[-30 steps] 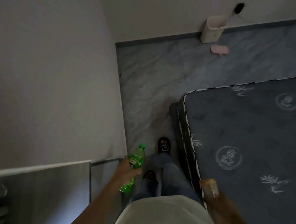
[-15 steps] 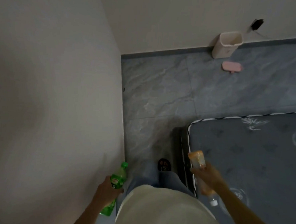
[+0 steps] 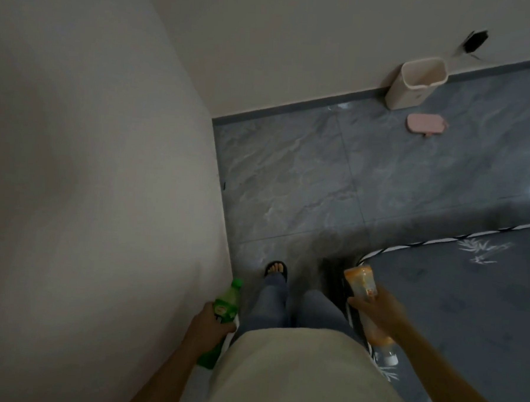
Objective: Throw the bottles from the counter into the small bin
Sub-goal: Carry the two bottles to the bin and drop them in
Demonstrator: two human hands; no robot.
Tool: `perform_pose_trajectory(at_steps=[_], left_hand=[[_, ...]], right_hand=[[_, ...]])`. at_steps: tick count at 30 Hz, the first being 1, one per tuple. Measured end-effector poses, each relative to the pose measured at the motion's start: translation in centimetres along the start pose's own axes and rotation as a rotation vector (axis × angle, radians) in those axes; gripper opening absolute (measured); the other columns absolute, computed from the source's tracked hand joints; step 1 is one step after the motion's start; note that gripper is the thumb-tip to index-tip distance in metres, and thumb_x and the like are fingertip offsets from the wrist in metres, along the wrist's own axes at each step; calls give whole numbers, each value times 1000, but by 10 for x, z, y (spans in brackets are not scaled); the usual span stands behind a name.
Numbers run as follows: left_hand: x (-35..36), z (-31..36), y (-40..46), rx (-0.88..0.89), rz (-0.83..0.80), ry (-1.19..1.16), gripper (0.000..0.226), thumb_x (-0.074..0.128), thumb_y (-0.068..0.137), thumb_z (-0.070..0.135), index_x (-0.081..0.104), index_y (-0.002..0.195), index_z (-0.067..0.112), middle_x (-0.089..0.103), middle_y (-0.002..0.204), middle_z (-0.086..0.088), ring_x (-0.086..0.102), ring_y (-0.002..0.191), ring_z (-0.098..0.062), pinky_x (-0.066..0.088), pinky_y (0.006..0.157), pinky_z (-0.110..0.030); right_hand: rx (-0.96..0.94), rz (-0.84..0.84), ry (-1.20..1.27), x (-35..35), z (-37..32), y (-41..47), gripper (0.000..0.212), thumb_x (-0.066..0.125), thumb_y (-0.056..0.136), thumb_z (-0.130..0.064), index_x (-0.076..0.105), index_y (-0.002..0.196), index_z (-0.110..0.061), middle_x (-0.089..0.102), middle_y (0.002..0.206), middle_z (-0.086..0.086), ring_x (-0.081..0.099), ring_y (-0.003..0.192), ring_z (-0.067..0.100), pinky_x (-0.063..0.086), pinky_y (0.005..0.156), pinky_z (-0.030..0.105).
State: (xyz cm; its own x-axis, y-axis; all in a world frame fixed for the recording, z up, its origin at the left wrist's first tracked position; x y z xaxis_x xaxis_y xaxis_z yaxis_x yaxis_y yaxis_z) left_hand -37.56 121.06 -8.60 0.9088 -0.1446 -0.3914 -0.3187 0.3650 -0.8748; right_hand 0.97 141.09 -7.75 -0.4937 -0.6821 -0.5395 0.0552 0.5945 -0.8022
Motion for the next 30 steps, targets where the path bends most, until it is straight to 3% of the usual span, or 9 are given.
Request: perform_pose_trajectory(at_steps=[2,6,10,12,14,16,19,26,30], left_hand=[[-17,48,15,77,-22,65,50,79,62,41,50,102,31,65,99,7,58,80,0,45,61,-19],[-35,155,48,184,-77,172,62,76,67,40,48,121,27,63,105,6,58,84,-3,44,61,-21],[-29,261,78,298,-120,257,71,76,61,43,50,126,30,64,105,9,62,90,-9,50,69,-25],[-23,308,94,327,-134,310,70,76,60,45,50,123,28,64,104,8,62,90,-10,54,76,-29],[-19,350,110,337,-137,369,69,77,62,46,49,122,27,64,108,3,63,96,-17,55,84,-34],[-15,382,123,334,-160,426,71,78,64,46,47,125,25,63,111,1,63,101,-21,54,88,-36],[-15,422,142,329,-181,479,70,79,65,41,50,125,21,65,112,0,64,103,-23,54,91,-40],[-33,488,170,304,-148,566,60,85,62,34,55,114,36,67,91,18,62,81,0,49,66,-23],[-29,541,206,244,-183,607,49,87,70,29,56,107,35,68,86,15,63,78,-4,45,61,-20]], right_hand=[[65,-6,37,-5,4,-3,63,75,78,-51,56,124,-13,66,115,16,63,99,33,50,87,45],[244,-37,208,-11,24,-9,52,76,82,-41,58,118,-8,66,100,9,63,92,28,51,87,46],[354,-116,461,-13,49,-9,64,82,76,-31,51,131,-16,66,119,10,65,110,34,53,98,52],[363,-26,376,-21,57,4,80,83,71,-37,46,140,-20,66,118,21,69,100,38,57,87,44],[395,36,562,-37,51,25,62,67,90,-37,42,144,-21,66,106,33,71,81,43,51,64,29],[507,38,530,-60,46,41,57,71,88,-42,57,128,-4,68,106,31,68,89,41,47,70,34],[532,-9,469,-91,36,74,55,79,78,-47,64,109,-4,69,100,17,63,86,31,48,77,36],[346,143,578,-223,-24,162,45,77,76,-50,58,105,-22,67,99,8,63,87,27,47,76,36],[295,205,620,-304,-49,227,55,74,76,-54,55,118,-23,66,100,3,63,84,21,45,70,33]])
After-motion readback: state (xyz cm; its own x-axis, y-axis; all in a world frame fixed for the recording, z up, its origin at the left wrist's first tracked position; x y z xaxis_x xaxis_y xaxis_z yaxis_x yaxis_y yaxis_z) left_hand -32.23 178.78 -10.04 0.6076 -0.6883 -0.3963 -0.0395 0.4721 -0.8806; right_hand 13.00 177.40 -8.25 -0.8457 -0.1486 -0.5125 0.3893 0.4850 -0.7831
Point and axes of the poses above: each hand's wrist, its own y-axis towards the middle knuckle, its own x-axis out of the palm, z = x × y, the point moved 5 cm from there along y, towards the middle knuckle
